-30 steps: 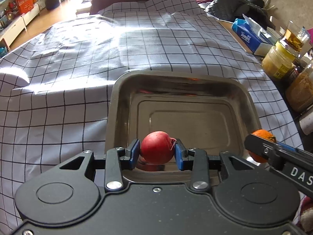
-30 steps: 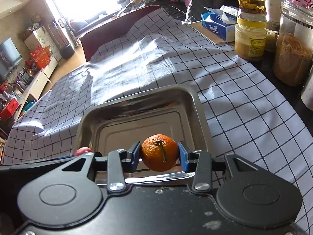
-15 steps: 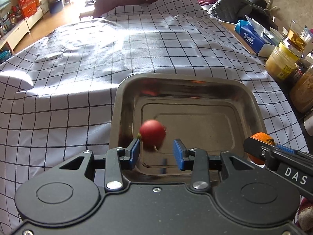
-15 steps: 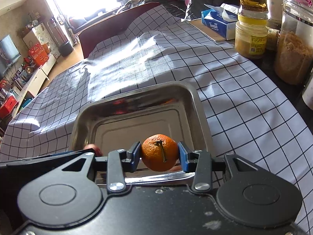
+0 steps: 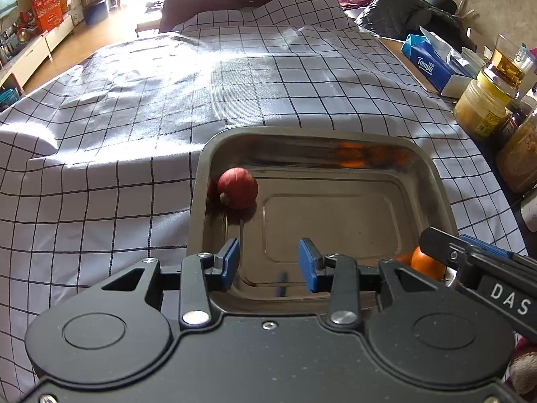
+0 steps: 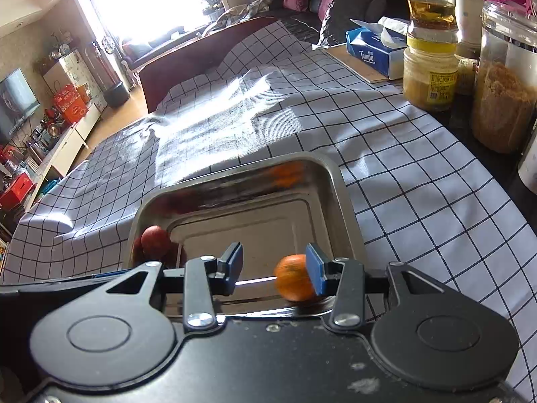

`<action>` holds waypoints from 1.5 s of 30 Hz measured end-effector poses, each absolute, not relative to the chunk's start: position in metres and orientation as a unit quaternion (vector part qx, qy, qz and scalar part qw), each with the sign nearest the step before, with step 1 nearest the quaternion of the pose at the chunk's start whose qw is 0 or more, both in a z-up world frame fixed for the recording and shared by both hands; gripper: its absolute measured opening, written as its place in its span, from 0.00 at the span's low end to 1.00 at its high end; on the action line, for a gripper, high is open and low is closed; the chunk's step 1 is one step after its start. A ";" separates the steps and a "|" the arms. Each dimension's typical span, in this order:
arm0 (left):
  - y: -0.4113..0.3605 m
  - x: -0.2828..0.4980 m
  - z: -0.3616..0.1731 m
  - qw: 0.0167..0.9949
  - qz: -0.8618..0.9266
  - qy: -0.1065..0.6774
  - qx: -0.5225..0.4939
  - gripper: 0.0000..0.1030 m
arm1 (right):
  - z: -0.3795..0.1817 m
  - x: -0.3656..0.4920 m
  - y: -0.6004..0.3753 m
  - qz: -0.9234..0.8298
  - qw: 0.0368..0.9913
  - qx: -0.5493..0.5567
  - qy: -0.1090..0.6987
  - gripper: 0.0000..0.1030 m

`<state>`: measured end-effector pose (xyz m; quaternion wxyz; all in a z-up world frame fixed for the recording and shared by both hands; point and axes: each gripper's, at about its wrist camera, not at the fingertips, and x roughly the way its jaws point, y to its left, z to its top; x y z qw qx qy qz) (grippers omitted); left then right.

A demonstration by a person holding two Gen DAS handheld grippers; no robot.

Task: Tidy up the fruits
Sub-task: 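Open the left tool over the tray while the right tool releases the tangerine, then move both tools back from the tray toward the remaining fruit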

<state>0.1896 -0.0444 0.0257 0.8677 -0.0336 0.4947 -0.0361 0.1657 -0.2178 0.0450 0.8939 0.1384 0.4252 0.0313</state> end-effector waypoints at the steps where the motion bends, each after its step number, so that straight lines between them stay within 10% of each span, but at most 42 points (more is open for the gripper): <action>1: -0.045 0.190 0.026 0.868 -0.036 0.495 -0.033 0.47 | 0.045 0.166 -0.217 0.031 0.894 0.136 0.426 0.43; 45: -0.004 0.057 0.051 0.920 -0.035 0.391 -0.001 0.60 | 0.044 0.063 -0.214 0.016 0.930 0.111 0.350 0.43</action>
